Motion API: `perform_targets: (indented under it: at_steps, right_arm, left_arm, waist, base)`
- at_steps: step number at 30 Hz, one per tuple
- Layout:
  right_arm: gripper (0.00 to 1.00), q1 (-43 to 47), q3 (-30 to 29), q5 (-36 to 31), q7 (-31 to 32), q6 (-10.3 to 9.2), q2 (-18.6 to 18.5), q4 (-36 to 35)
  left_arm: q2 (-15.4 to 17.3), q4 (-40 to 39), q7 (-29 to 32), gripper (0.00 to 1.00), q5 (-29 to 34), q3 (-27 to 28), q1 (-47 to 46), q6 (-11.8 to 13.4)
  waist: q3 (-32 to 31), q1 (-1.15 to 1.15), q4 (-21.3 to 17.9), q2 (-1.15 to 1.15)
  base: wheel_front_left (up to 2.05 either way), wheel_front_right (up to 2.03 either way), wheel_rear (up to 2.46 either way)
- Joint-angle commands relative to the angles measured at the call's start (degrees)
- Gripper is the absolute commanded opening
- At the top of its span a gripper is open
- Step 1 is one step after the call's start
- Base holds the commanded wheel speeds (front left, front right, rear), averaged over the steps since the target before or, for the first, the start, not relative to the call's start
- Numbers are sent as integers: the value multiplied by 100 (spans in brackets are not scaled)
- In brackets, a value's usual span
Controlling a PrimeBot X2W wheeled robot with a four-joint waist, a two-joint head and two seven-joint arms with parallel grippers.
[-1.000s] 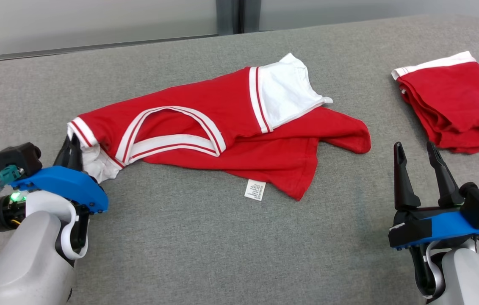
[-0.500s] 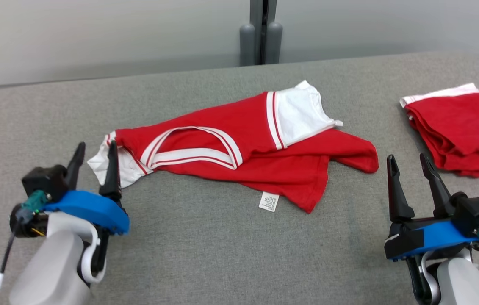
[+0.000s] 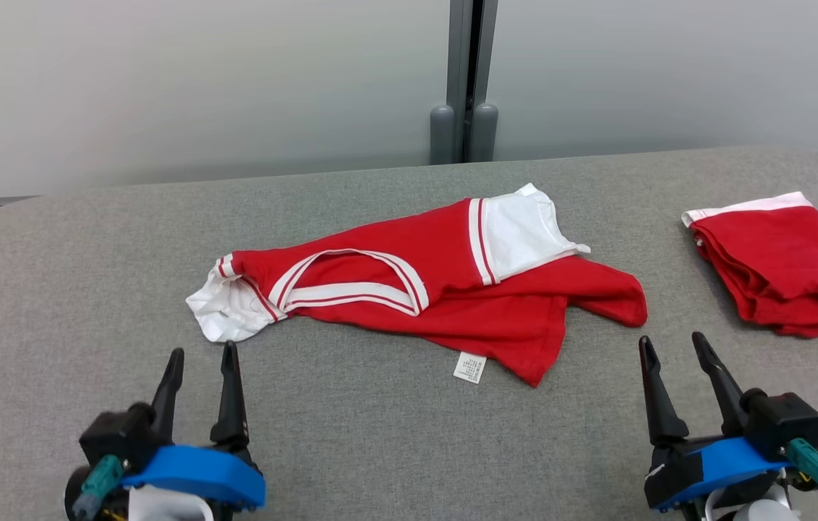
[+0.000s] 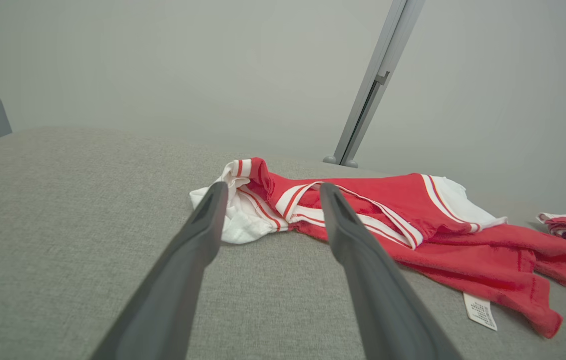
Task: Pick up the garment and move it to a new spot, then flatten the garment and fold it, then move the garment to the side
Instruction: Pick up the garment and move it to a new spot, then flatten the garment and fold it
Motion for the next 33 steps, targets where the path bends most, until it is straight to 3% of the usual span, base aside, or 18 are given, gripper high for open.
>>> perform_targets:
  at_steps: [1, 12, 33]
  right_arm:
    - [100, 134, 44, 70, -31, 1, -9, 8]
    - [100, 195, 283, 165, -31, 1, -9, 42]
    - [100, 49, 268, 101, -31, 1, -9, 99]
  left_arm:
    - [-101, -153, -27, 100, 110, 124, 245, 40]
    - [-332, -589, -27, 100, 486, 345, 920, -21]
    - [-481, -550, -28, 100, 617, 527, 878, -134]
  waist:
    - [-37, 1, -5, 0]
    - [-77, 1, -24, 0]
    - [-18, 1, 33, 0]
  base:
    - [0, 0, 0]
    - [0, 0, 0]
    - [0, 0, 0]
